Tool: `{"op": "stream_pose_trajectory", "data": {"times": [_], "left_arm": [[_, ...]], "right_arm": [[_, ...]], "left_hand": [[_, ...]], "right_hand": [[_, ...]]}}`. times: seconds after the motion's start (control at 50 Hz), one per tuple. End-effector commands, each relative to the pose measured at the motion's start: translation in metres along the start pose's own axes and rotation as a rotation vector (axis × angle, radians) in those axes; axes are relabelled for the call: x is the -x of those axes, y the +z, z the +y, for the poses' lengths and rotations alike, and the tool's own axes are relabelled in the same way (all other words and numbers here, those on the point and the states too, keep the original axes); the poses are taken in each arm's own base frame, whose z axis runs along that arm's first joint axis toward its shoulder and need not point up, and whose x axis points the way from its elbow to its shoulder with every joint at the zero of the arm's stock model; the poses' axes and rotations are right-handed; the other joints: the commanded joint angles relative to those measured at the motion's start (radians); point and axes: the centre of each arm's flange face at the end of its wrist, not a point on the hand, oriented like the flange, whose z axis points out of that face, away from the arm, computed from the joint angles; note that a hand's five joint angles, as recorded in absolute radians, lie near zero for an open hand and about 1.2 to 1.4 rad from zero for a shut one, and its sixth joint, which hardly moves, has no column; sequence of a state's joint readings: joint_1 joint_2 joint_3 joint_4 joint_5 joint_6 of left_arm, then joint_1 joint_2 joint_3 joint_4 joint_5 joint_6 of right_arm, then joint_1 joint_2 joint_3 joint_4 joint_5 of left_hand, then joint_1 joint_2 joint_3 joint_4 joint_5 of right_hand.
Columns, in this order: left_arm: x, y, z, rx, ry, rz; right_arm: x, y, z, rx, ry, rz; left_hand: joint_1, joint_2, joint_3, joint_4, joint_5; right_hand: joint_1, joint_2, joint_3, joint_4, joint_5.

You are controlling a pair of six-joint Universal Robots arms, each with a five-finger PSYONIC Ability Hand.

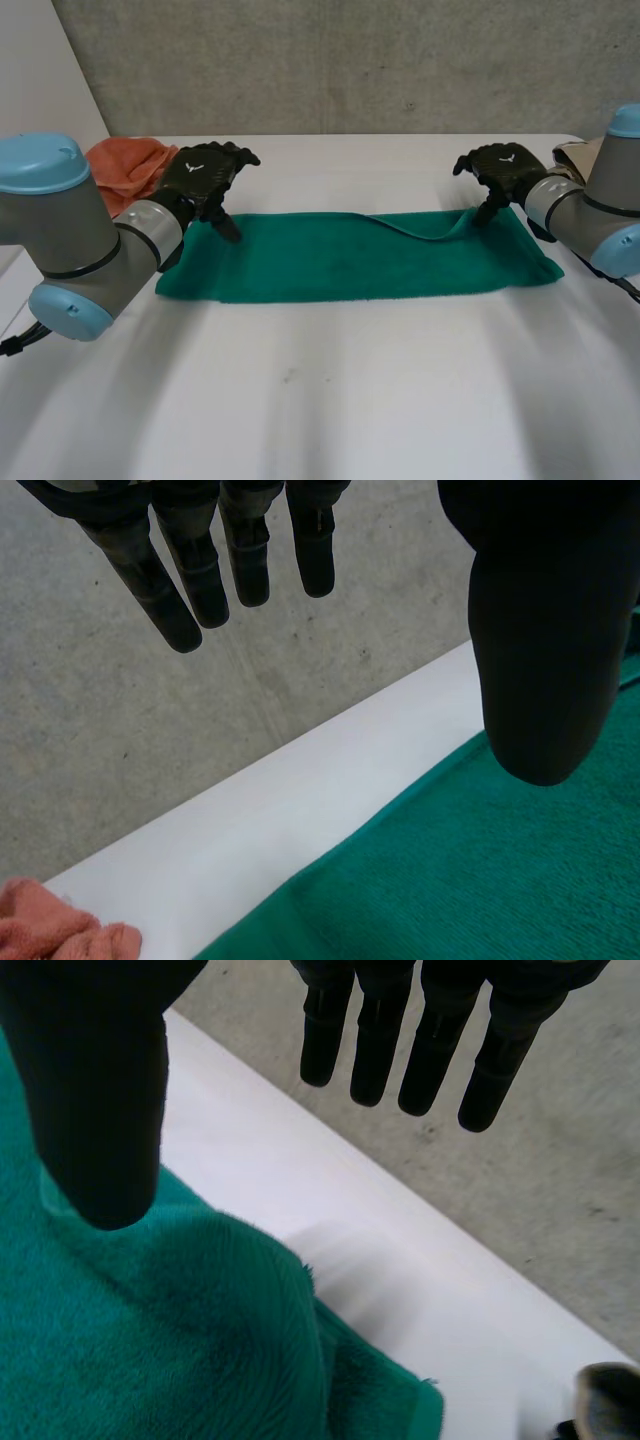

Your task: Fold the laundry.

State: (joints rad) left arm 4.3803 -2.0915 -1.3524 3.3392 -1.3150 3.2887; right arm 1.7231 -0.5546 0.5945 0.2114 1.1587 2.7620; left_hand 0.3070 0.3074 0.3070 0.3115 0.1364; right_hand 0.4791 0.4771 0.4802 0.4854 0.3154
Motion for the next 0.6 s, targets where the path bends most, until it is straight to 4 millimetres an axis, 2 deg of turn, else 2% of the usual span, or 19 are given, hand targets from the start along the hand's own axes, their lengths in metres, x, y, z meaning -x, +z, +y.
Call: {"op": "stream_pose_trajectory", "data": {"times": [0.02,0.14,0.16,0.18,0.32,0.44,0.46,0.48,0.5,0.54,0.56,0.6], "left_arm": [[0.005,0.000,0.001,0.004,-0.003,-0.009],[0.008,0.000,0.001,0.006,-0.008,-0.015],[0.008,0.000,0.002,0.009,-0.005,-0.014],[0.008,-0.001,0.002,0.011,-0.006,-0.017],[0.010,-0.002,0.002,0.011,-0.006,-0.022],[0.007,-0.004,0.001,0.010,-0.006,-0.014],[0.006,-0.004,0.001,0.010,-0.006,-0.013],[0.006,-0.004,0.001,0.011,-0.006,-0.011],[0.005,-0.004,0.001,0.011,-0.006,-0.009],[0.004,-0.004,0.001,0.009,-0.005,-0.008],[0.004,-0.005,0.001,0.011,-0.005,-0.008],[0.004,-0.005,0.001,0.009,-0.005,-0.008]], "right_arm": [[-0.001,0.024,0.026,0.019,-0.054,-0.029],[0.003,0.034,0.048,0.027,-0.078,-0.009],[0.002,0.035,0.049,0.028,-0.080,0.002],[-0.001,0.037,0.050,0.022,-0.087,0.034],[-0.029,0.045,0.040,-0.061,-0.105,0.253],[-0.028,0.051,0.044,-0.100,-0.108,0.310],[-0.026,0.051,0.046,-0.096,-0.110,0.307],[-0.024,0.051,0.051,-0.081,-0.117,0.307],[-0.023,0.052,0.053,-0.073,-0.123,0.307],[-0.024,0.051,0.056,-0.057,-0.137,0.321],[-0.025,0.051,0.058,-0.041,-0.154,0.339],[-0.027,0.050,0.058,-0.027,-0.166,0.361]], "left_hand": [[0.036,0.035,0.036,0.031,0.032],[0.036,0.035,0.036,0.031,0.032],[0.036,0.035,0.036,0.031,0.032],[0.036,0.035,0.036,0.031,0.032],[0.039,0.038,0.039,0.034,0.035],[0.039,0.038,0.039,0.034,0.035],[0.039,0.038,0.039,0.034,0.035],[0.039,0.038,0.039,0.034,0.035],[0.039,0.038,0.039,0.034,0.035],[0.036,0.035,0.036,0.031,0.032],[0.036,0.035,0.036,0.031,0.032],[0.036,0.035,0.036,0.031,0.032]], "right_hand": [[0.200,0.202,0.199,0.194,0.189],[0.540,0.542,0.539,0.534,0.530],[0.643,0.645,0.642,0.636,0.632],[0.914,0.916,0.913,0.908,0.904],[0.917,0.919,0.916,0.911,0.906],[0.917,0.919,0.916,0.911,0.906],[0.766,0.768,0.765,0.759,0.755],[0.340,0.342,0.339,0.333,0.329],[0.167,0.169,0.166,0.161,0.156],[0.001,0.003,0.000,-0.005,-0.009],[-0.246,-0.244,-0.247,-0.253,-0.257],[-0.305,-0.303,-0.306,-0.311,-0.315]]}}
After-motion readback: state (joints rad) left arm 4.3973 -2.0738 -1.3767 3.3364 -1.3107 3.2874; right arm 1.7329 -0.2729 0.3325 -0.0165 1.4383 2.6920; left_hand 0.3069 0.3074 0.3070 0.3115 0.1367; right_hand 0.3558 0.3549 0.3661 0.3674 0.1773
